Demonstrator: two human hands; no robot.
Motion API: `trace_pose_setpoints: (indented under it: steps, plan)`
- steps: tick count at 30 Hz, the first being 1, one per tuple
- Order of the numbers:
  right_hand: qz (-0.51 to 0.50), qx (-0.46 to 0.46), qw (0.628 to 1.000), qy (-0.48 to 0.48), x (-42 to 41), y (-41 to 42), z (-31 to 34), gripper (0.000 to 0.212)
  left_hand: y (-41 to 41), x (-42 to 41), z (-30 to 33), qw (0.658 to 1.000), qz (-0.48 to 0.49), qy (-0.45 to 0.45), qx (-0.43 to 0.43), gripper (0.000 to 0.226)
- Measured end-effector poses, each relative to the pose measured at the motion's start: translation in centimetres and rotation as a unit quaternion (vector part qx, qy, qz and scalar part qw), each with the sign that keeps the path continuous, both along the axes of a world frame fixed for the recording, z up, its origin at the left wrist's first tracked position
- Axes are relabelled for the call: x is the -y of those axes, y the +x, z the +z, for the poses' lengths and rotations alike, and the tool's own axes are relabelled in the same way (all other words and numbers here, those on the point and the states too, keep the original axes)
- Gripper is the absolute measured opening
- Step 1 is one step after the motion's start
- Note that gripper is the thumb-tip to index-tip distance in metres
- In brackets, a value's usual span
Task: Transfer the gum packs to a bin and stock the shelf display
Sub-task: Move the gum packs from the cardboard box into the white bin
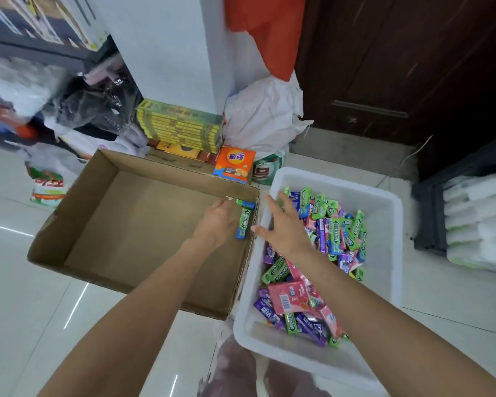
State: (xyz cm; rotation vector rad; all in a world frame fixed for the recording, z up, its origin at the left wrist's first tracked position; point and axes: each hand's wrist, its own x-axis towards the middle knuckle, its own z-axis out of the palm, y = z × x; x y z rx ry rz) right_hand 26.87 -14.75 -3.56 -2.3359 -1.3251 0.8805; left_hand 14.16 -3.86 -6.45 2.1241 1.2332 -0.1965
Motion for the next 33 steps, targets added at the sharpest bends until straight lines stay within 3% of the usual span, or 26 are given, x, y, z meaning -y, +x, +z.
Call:
trace_pose_setpoints:
  steps: [4,9,12,17,24,29,33]
  plan:
    - [-0.005,-0.008,1.0,0.009,0.0,-0.1,-0.6,0.081,0.3,-0.3,-1.9,0.998,-0.047,-0.001,-0.051,0.073]
    - [-0.016,-0.025,0.999,0.018,0.0,0.1,-0.9,0.081,0.2,-0.1,-2.5,0.98,-0.084,0.15,-0.102,0.075]
    - [-0.021,-0.02,0.999,0.021,0.1,0.2,-1.1,0.08,0.3,-0.3,-2.7,0.971,-0.103,0.193,-0.093,0.072]
    - [-0.024,-0.022,0.999,0.024,0.1,0.2,-1.4,0.081,0.0,-0.1,-3.0,0.986,-0.08,0.133,-0.064,0.069]
    - [-0.022,-0.018,0.999,0.022,0.2,0.1,-1.5,0.08,-0.3,1.2,-3.6,0.984,-0.078,0.136,-0.087,0.085]
    - [-0.017,-0.008,1.0,0.023,0.2,0.1,-1.6,0.08,-1.3,0.9,-3.8,0.989,-0.043,0.129,-0.055,0.055]
    - [-0.016,-0.004,1.0,0.021,0.3,0.1,-1.6,0.08,-1.3,0.7,-3.7,0.992,-0.029,0.108,-0.052,0.05]
